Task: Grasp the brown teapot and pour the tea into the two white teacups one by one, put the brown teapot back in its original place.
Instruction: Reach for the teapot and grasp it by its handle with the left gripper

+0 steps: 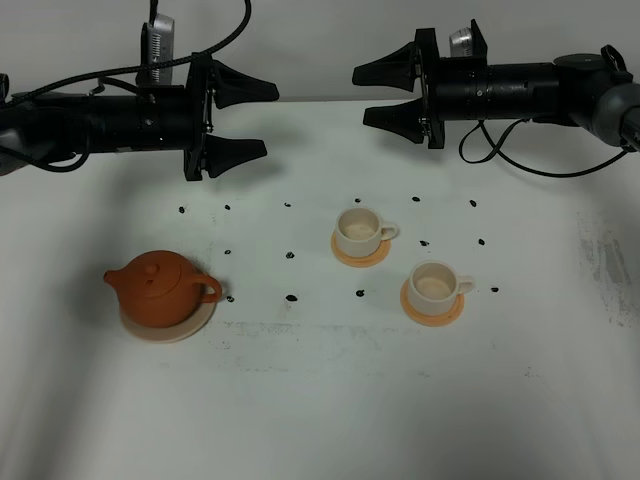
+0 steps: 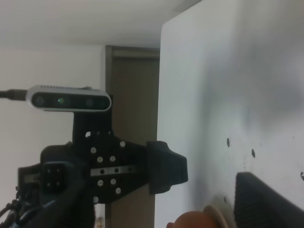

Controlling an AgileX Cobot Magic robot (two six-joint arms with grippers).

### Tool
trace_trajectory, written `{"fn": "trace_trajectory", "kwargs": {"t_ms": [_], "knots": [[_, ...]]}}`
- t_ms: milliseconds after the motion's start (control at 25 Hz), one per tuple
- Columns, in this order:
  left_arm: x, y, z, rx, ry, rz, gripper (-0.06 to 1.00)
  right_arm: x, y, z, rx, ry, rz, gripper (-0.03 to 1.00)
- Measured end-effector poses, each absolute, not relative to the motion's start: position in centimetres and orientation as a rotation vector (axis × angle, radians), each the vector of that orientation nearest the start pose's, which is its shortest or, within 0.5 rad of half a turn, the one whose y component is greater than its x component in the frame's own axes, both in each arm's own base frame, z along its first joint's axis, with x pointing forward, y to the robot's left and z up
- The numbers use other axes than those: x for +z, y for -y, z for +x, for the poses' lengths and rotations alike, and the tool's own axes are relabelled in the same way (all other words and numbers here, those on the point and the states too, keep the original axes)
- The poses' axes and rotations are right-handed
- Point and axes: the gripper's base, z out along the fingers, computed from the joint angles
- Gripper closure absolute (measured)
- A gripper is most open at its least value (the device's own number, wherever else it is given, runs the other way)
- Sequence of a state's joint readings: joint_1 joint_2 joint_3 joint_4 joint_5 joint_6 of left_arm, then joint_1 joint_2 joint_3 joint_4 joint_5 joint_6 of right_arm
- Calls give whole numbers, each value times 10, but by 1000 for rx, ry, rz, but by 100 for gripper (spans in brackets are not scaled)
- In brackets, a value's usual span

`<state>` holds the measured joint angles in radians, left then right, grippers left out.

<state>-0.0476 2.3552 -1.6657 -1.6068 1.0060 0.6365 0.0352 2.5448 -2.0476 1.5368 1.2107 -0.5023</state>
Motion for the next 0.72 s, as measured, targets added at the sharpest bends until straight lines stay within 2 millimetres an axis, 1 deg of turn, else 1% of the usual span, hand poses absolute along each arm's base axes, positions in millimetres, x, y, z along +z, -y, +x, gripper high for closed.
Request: {"fn": "trace_trajectory", "kwargs": {"t_ms": [520, 640, 720], "knots": [[146, 100, 483, -1646, -2244, -383, 21, 154, -103, 519, 1822, -2213, 161, 37], [146, 100, 483, -1608, -2233, -304, 21, 155, -103, 519, 1756, -2229, 64, 37], [148, 99, 483, -1546, -2241, -248, 21, 161, -103, 520, 1672, -2259, -36, 38]]}}
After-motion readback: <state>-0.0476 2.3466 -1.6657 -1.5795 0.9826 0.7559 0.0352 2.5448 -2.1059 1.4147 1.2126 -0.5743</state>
